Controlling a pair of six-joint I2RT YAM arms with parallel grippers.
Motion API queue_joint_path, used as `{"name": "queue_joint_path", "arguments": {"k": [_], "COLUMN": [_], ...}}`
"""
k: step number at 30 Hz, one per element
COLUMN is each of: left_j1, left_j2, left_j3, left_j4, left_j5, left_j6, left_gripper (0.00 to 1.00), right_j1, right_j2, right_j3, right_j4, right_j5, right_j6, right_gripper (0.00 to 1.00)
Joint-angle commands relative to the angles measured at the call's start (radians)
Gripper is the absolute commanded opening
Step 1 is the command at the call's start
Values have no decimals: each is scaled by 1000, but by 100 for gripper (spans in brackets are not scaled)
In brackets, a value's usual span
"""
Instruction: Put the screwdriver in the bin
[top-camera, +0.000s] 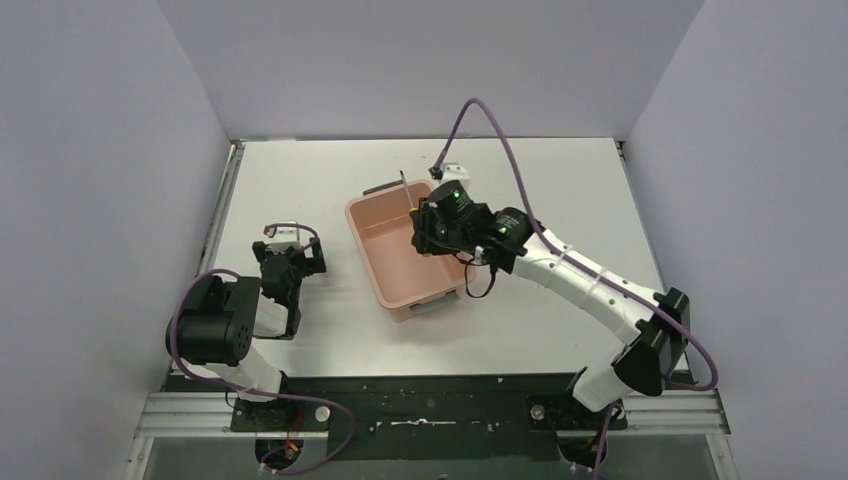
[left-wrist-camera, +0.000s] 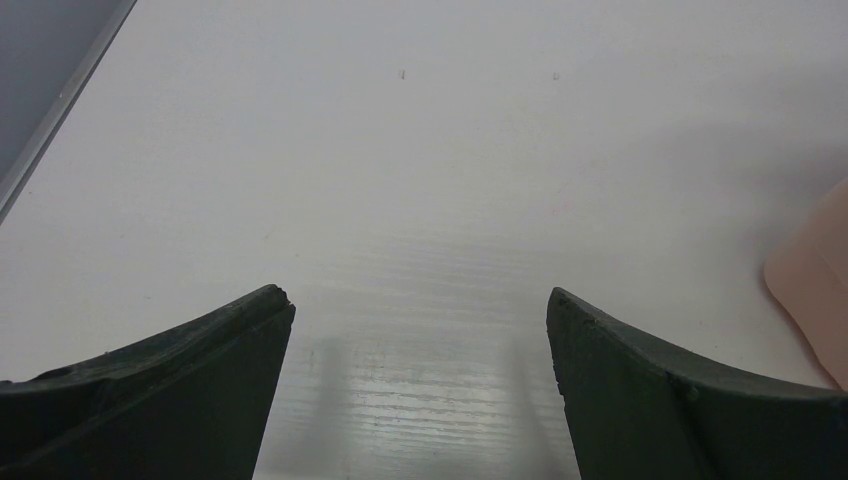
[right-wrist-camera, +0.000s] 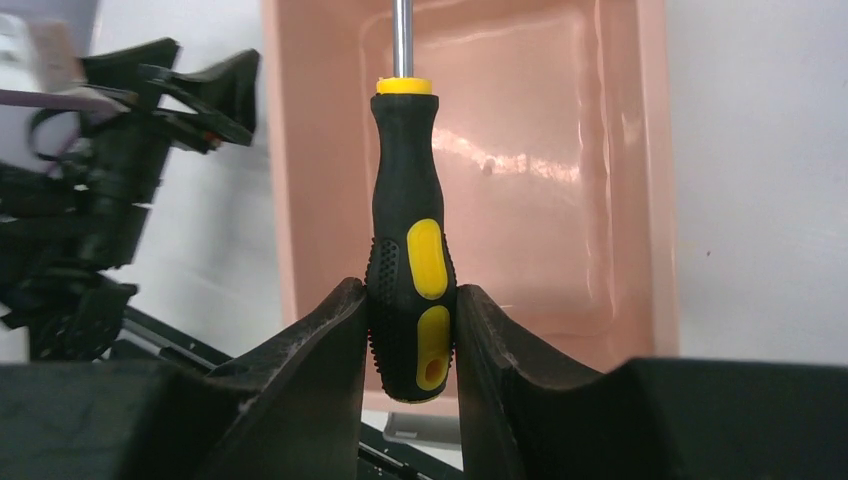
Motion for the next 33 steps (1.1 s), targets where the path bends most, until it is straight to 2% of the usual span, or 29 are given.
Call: {"name": "queue_joint_path", "arguments": {"k": [1, 4, 8, 20, 24, 26, 30, 33], "left_j1": [3, 3, 3, 4, 3, 3, 3, 3], "left_j2": [-12, -13, -13, -14, -14, -14, -14, -13], "left_j3": [3, 3, 4, 3, 3, 3, 3, 3], "left_j4": [45, 44, 45, 44, 44, 45, 44, 44], "left_j5": [3, 3, 3, 3, 3, 3, 3, 3], "left_j6": [7, 6, 7, 7, 7, 7, 7, 7], "left_gripper": [97, 97, 97, 97, 97, 97, 97, 97], "right_j1": [-2, -3, -15, -76, -71, -65, -53, -46], "right_j2": [24, 67, 170, 332, 355, 349, 324, 293], "right_j3": [-147, -210, -199, -277, -287, -283, -259, -218], "right_j4": [173, 229, 227, 401, 410, 407, 382, 363], "right_j5": [103, 106, 88, 55, 47, 57, 80, 81], "right_j6": [134, 168, 171, 291, 313, 313, 299, 266], "right_gripper": [0, 0, 0, 13, 25, 38, 56, 62]}}
